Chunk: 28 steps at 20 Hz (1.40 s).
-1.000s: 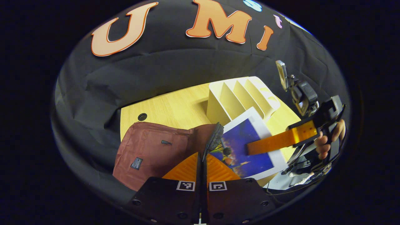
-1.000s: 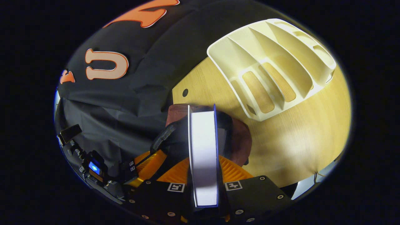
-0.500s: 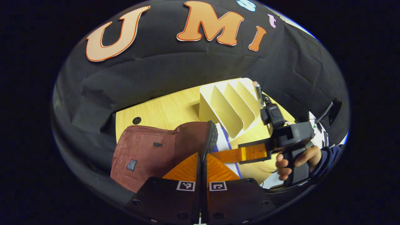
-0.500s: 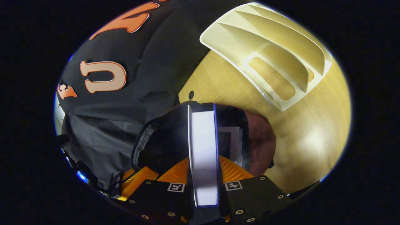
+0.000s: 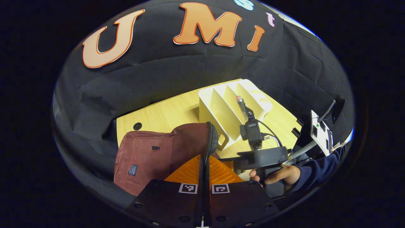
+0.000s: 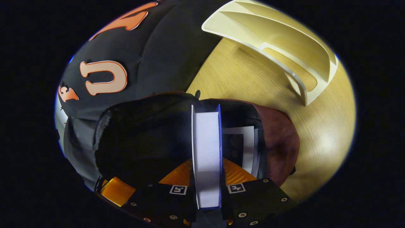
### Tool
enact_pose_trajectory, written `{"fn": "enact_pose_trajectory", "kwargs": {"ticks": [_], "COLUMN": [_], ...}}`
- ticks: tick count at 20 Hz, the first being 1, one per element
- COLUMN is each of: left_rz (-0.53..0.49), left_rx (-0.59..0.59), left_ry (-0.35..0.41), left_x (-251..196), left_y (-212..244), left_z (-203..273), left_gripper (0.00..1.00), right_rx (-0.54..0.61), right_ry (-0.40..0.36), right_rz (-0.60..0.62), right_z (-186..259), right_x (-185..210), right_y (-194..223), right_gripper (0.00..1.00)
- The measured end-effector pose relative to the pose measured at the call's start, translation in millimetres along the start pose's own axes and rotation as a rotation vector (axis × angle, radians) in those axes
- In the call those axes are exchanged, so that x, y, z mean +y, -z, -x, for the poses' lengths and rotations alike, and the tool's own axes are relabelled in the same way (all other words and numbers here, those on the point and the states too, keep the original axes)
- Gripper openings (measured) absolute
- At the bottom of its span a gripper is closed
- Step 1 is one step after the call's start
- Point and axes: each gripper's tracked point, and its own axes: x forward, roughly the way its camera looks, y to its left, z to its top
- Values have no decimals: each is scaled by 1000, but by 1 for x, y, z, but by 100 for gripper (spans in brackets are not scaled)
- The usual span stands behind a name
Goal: Open the schoolbag, grab two books from the bookshelf and put them into the schoolbag.
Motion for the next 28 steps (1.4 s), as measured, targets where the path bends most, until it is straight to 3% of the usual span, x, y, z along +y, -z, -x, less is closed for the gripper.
{"fn": "enact_pose_trajectory", "kwargs": {"ticks": [5, 6, 7, 8, 11, 12, 13, 14, 15, 16, 22, 25, 28], "left_rz": [-30, -26, -25, -19, 24, 35, 40, 45, 50, 52, 37, 45, 35], "left_rx": [-3, -2, -2, -4, -10, -12, -13, -16, -18, -22, -35, -37, -50], "left_ry": [-11, -11, -11, -15, -17, -22, -28, -34, -31, -29, -18, 11, 25], "left_x": [0, 1, 2, 6, 16, 19, 22, 23, 22, 20, 7, -8, -21], "left_y": [-4, -5, -3, -4, -2, 0, 1, 1, 2, 2, 8, 13, 10], "left_z": [-1, 0, 0, 0, 1, 1, 3, 2, 2, 1, -7, -13, -19], "left_gripper": [2, 2, 2, 2, 2, 2, 2, 2, 2, 2, 12, 29, 70], "right_rx": [8, 13, 38, 54, 85, 113, 124, 134, 134, 132, -18, -98, -176], "right_ry": [-17, -21, -18, 9, 91, 113, 134, 149, 168, 189, 247, 277, 329], "right_rz": [15, 18, 19, 23, 116, 154, 190, 221, 253, 278, 389, 410, 457], "right_z": [-24, -27, -30, -32, -36, -35, -35, -30, -23, -17, 38, 65, 93], "right_x": [-3, -2, -3, -6, -20, -24, -28, -32, -34, -36, -44, -47, -57], "right_y": [7, 8, 12, 15, 24, 30, 34, 37, 35, 32, -24, -45, -65], "right_gripper": [33, 22, 33, 34, 55, 41, 71, 80, 100, 96, 97, 97, 97]}}
